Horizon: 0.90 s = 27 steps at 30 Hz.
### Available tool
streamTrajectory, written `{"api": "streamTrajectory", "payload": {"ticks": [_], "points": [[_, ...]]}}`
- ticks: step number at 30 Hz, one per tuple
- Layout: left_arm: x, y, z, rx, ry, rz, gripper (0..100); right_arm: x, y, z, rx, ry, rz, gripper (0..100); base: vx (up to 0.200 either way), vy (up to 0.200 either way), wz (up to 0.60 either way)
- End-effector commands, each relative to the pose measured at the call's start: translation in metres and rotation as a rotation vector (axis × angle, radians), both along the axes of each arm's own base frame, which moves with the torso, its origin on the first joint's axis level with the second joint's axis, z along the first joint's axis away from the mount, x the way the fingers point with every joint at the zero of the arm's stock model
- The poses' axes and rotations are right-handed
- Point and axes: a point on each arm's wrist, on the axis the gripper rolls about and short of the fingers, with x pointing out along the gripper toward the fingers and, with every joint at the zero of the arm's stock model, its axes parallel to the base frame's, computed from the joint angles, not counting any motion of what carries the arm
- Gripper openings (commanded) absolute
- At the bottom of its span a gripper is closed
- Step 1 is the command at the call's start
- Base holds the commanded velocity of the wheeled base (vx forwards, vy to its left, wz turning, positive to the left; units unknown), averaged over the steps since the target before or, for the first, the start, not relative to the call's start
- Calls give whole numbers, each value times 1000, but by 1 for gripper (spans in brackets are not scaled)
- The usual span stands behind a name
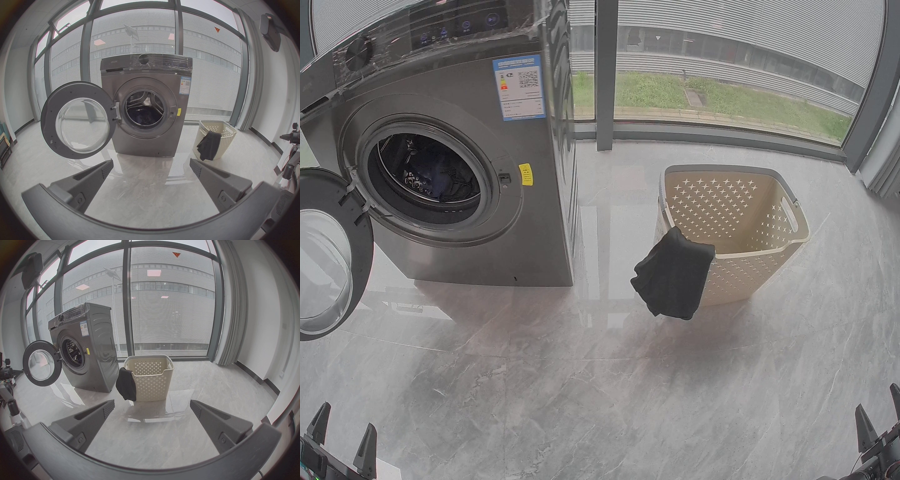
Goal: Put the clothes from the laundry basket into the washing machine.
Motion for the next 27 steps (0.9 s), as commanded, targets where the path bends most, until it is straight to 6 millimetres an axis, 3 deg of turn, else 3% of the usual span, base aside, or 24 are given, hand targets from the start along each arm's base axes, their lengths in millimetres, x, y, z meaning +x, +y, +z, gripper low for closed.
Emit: {"api": "streamTrajectory", "payload": {"ticks": [1,14,23,27], "points": [[1,0,-5,0,11,1,100,1,0,-5,0,8,0,100,0,0,0],[1,0,-5,-5,11,1,100,1,0,-5,0,8,0,100,185,0,0],[1,0,-5,-3,11,1,100,1,0,-5,0,8,0,100,0,0,0],[1,0,-5,-5,11,1,100,1,0,-5,0,8,1,100,0,-200,0]]}}
